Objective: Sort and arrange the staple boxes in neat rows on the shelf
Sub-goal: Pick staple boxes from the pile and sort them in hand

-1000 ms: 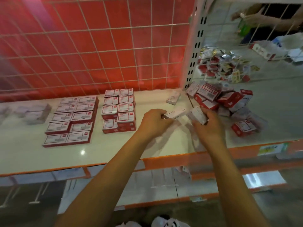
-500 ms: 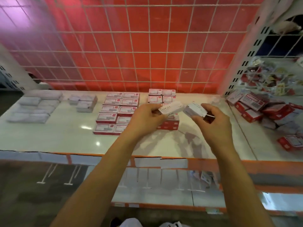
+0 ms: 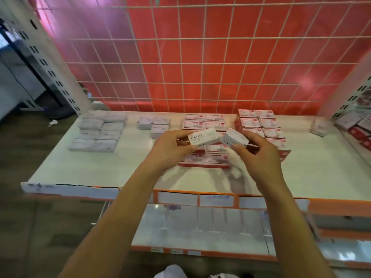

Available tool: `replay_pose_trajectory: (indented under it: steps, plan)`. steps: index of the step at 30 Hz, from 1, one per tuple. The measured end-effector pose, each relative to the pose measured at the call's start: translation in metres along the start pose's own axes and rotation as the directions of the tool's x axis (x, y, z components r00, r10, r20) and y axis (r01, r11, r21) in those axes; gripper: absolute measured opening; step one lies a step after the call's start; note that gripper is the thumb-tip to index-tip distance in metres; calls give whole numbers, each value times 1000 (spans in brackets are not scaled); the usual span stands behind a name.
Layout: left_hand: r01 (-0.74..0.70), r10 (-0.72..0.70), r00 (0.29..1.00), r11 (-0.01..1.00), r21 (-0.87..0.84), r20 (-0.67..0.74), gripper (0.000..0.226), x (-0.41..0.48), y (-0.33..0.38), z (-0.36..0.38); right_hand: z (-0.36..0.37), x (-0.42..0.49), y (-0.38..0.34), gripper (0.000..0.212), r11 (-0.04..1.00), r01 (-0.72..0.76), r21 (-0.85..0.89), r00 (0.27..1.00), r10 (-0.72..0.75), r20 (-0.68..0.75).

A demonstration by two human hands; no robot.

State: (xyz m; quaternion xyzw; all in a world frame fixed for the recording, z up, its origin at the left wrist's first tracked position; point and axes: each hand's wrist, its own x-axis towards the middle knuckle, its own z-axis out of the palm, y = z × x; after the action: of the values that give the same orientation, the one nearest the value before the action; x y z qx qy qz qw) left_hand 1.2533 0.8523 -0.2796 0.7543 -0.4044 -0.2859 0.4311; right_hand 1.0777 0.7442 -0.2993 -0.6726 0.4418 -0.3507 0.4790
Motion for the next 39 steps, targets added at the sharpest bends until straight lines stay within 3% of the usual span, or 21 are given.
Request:
replay_pose_trajectory:
  steps: [5, 13, 21, 26, 39]
  plan:
    - [25, -26, 1000, 999, -25, -6, 36, -6, -25, -39, 35, -11, -4, 47, 1000, -19, -6, 1000, 19, 19]
    - [52, -53, 998, 998, -22, -22, 45, -8, -48, -67, 60, -8, -15, 47, 998, 10, -54, 994, -4, 114]
    - [83, -72, 989, 993, 81, -131, 41, -16, -68, -101, 97, 1, -33, 42, 996, 76, -53, 956, -57, 289]
    - [170, -163, 975, 985, 37, -152, 47, -14, -92, -128, 127, -3, -38, 49, 987, 112, -115, 928, -63, 368]
    - [83, -73, 994, 988, 132, -78, 38, -2, -126, -219, 229, -15, -60, 51, 988, 57, -144, 940, -4, 342]
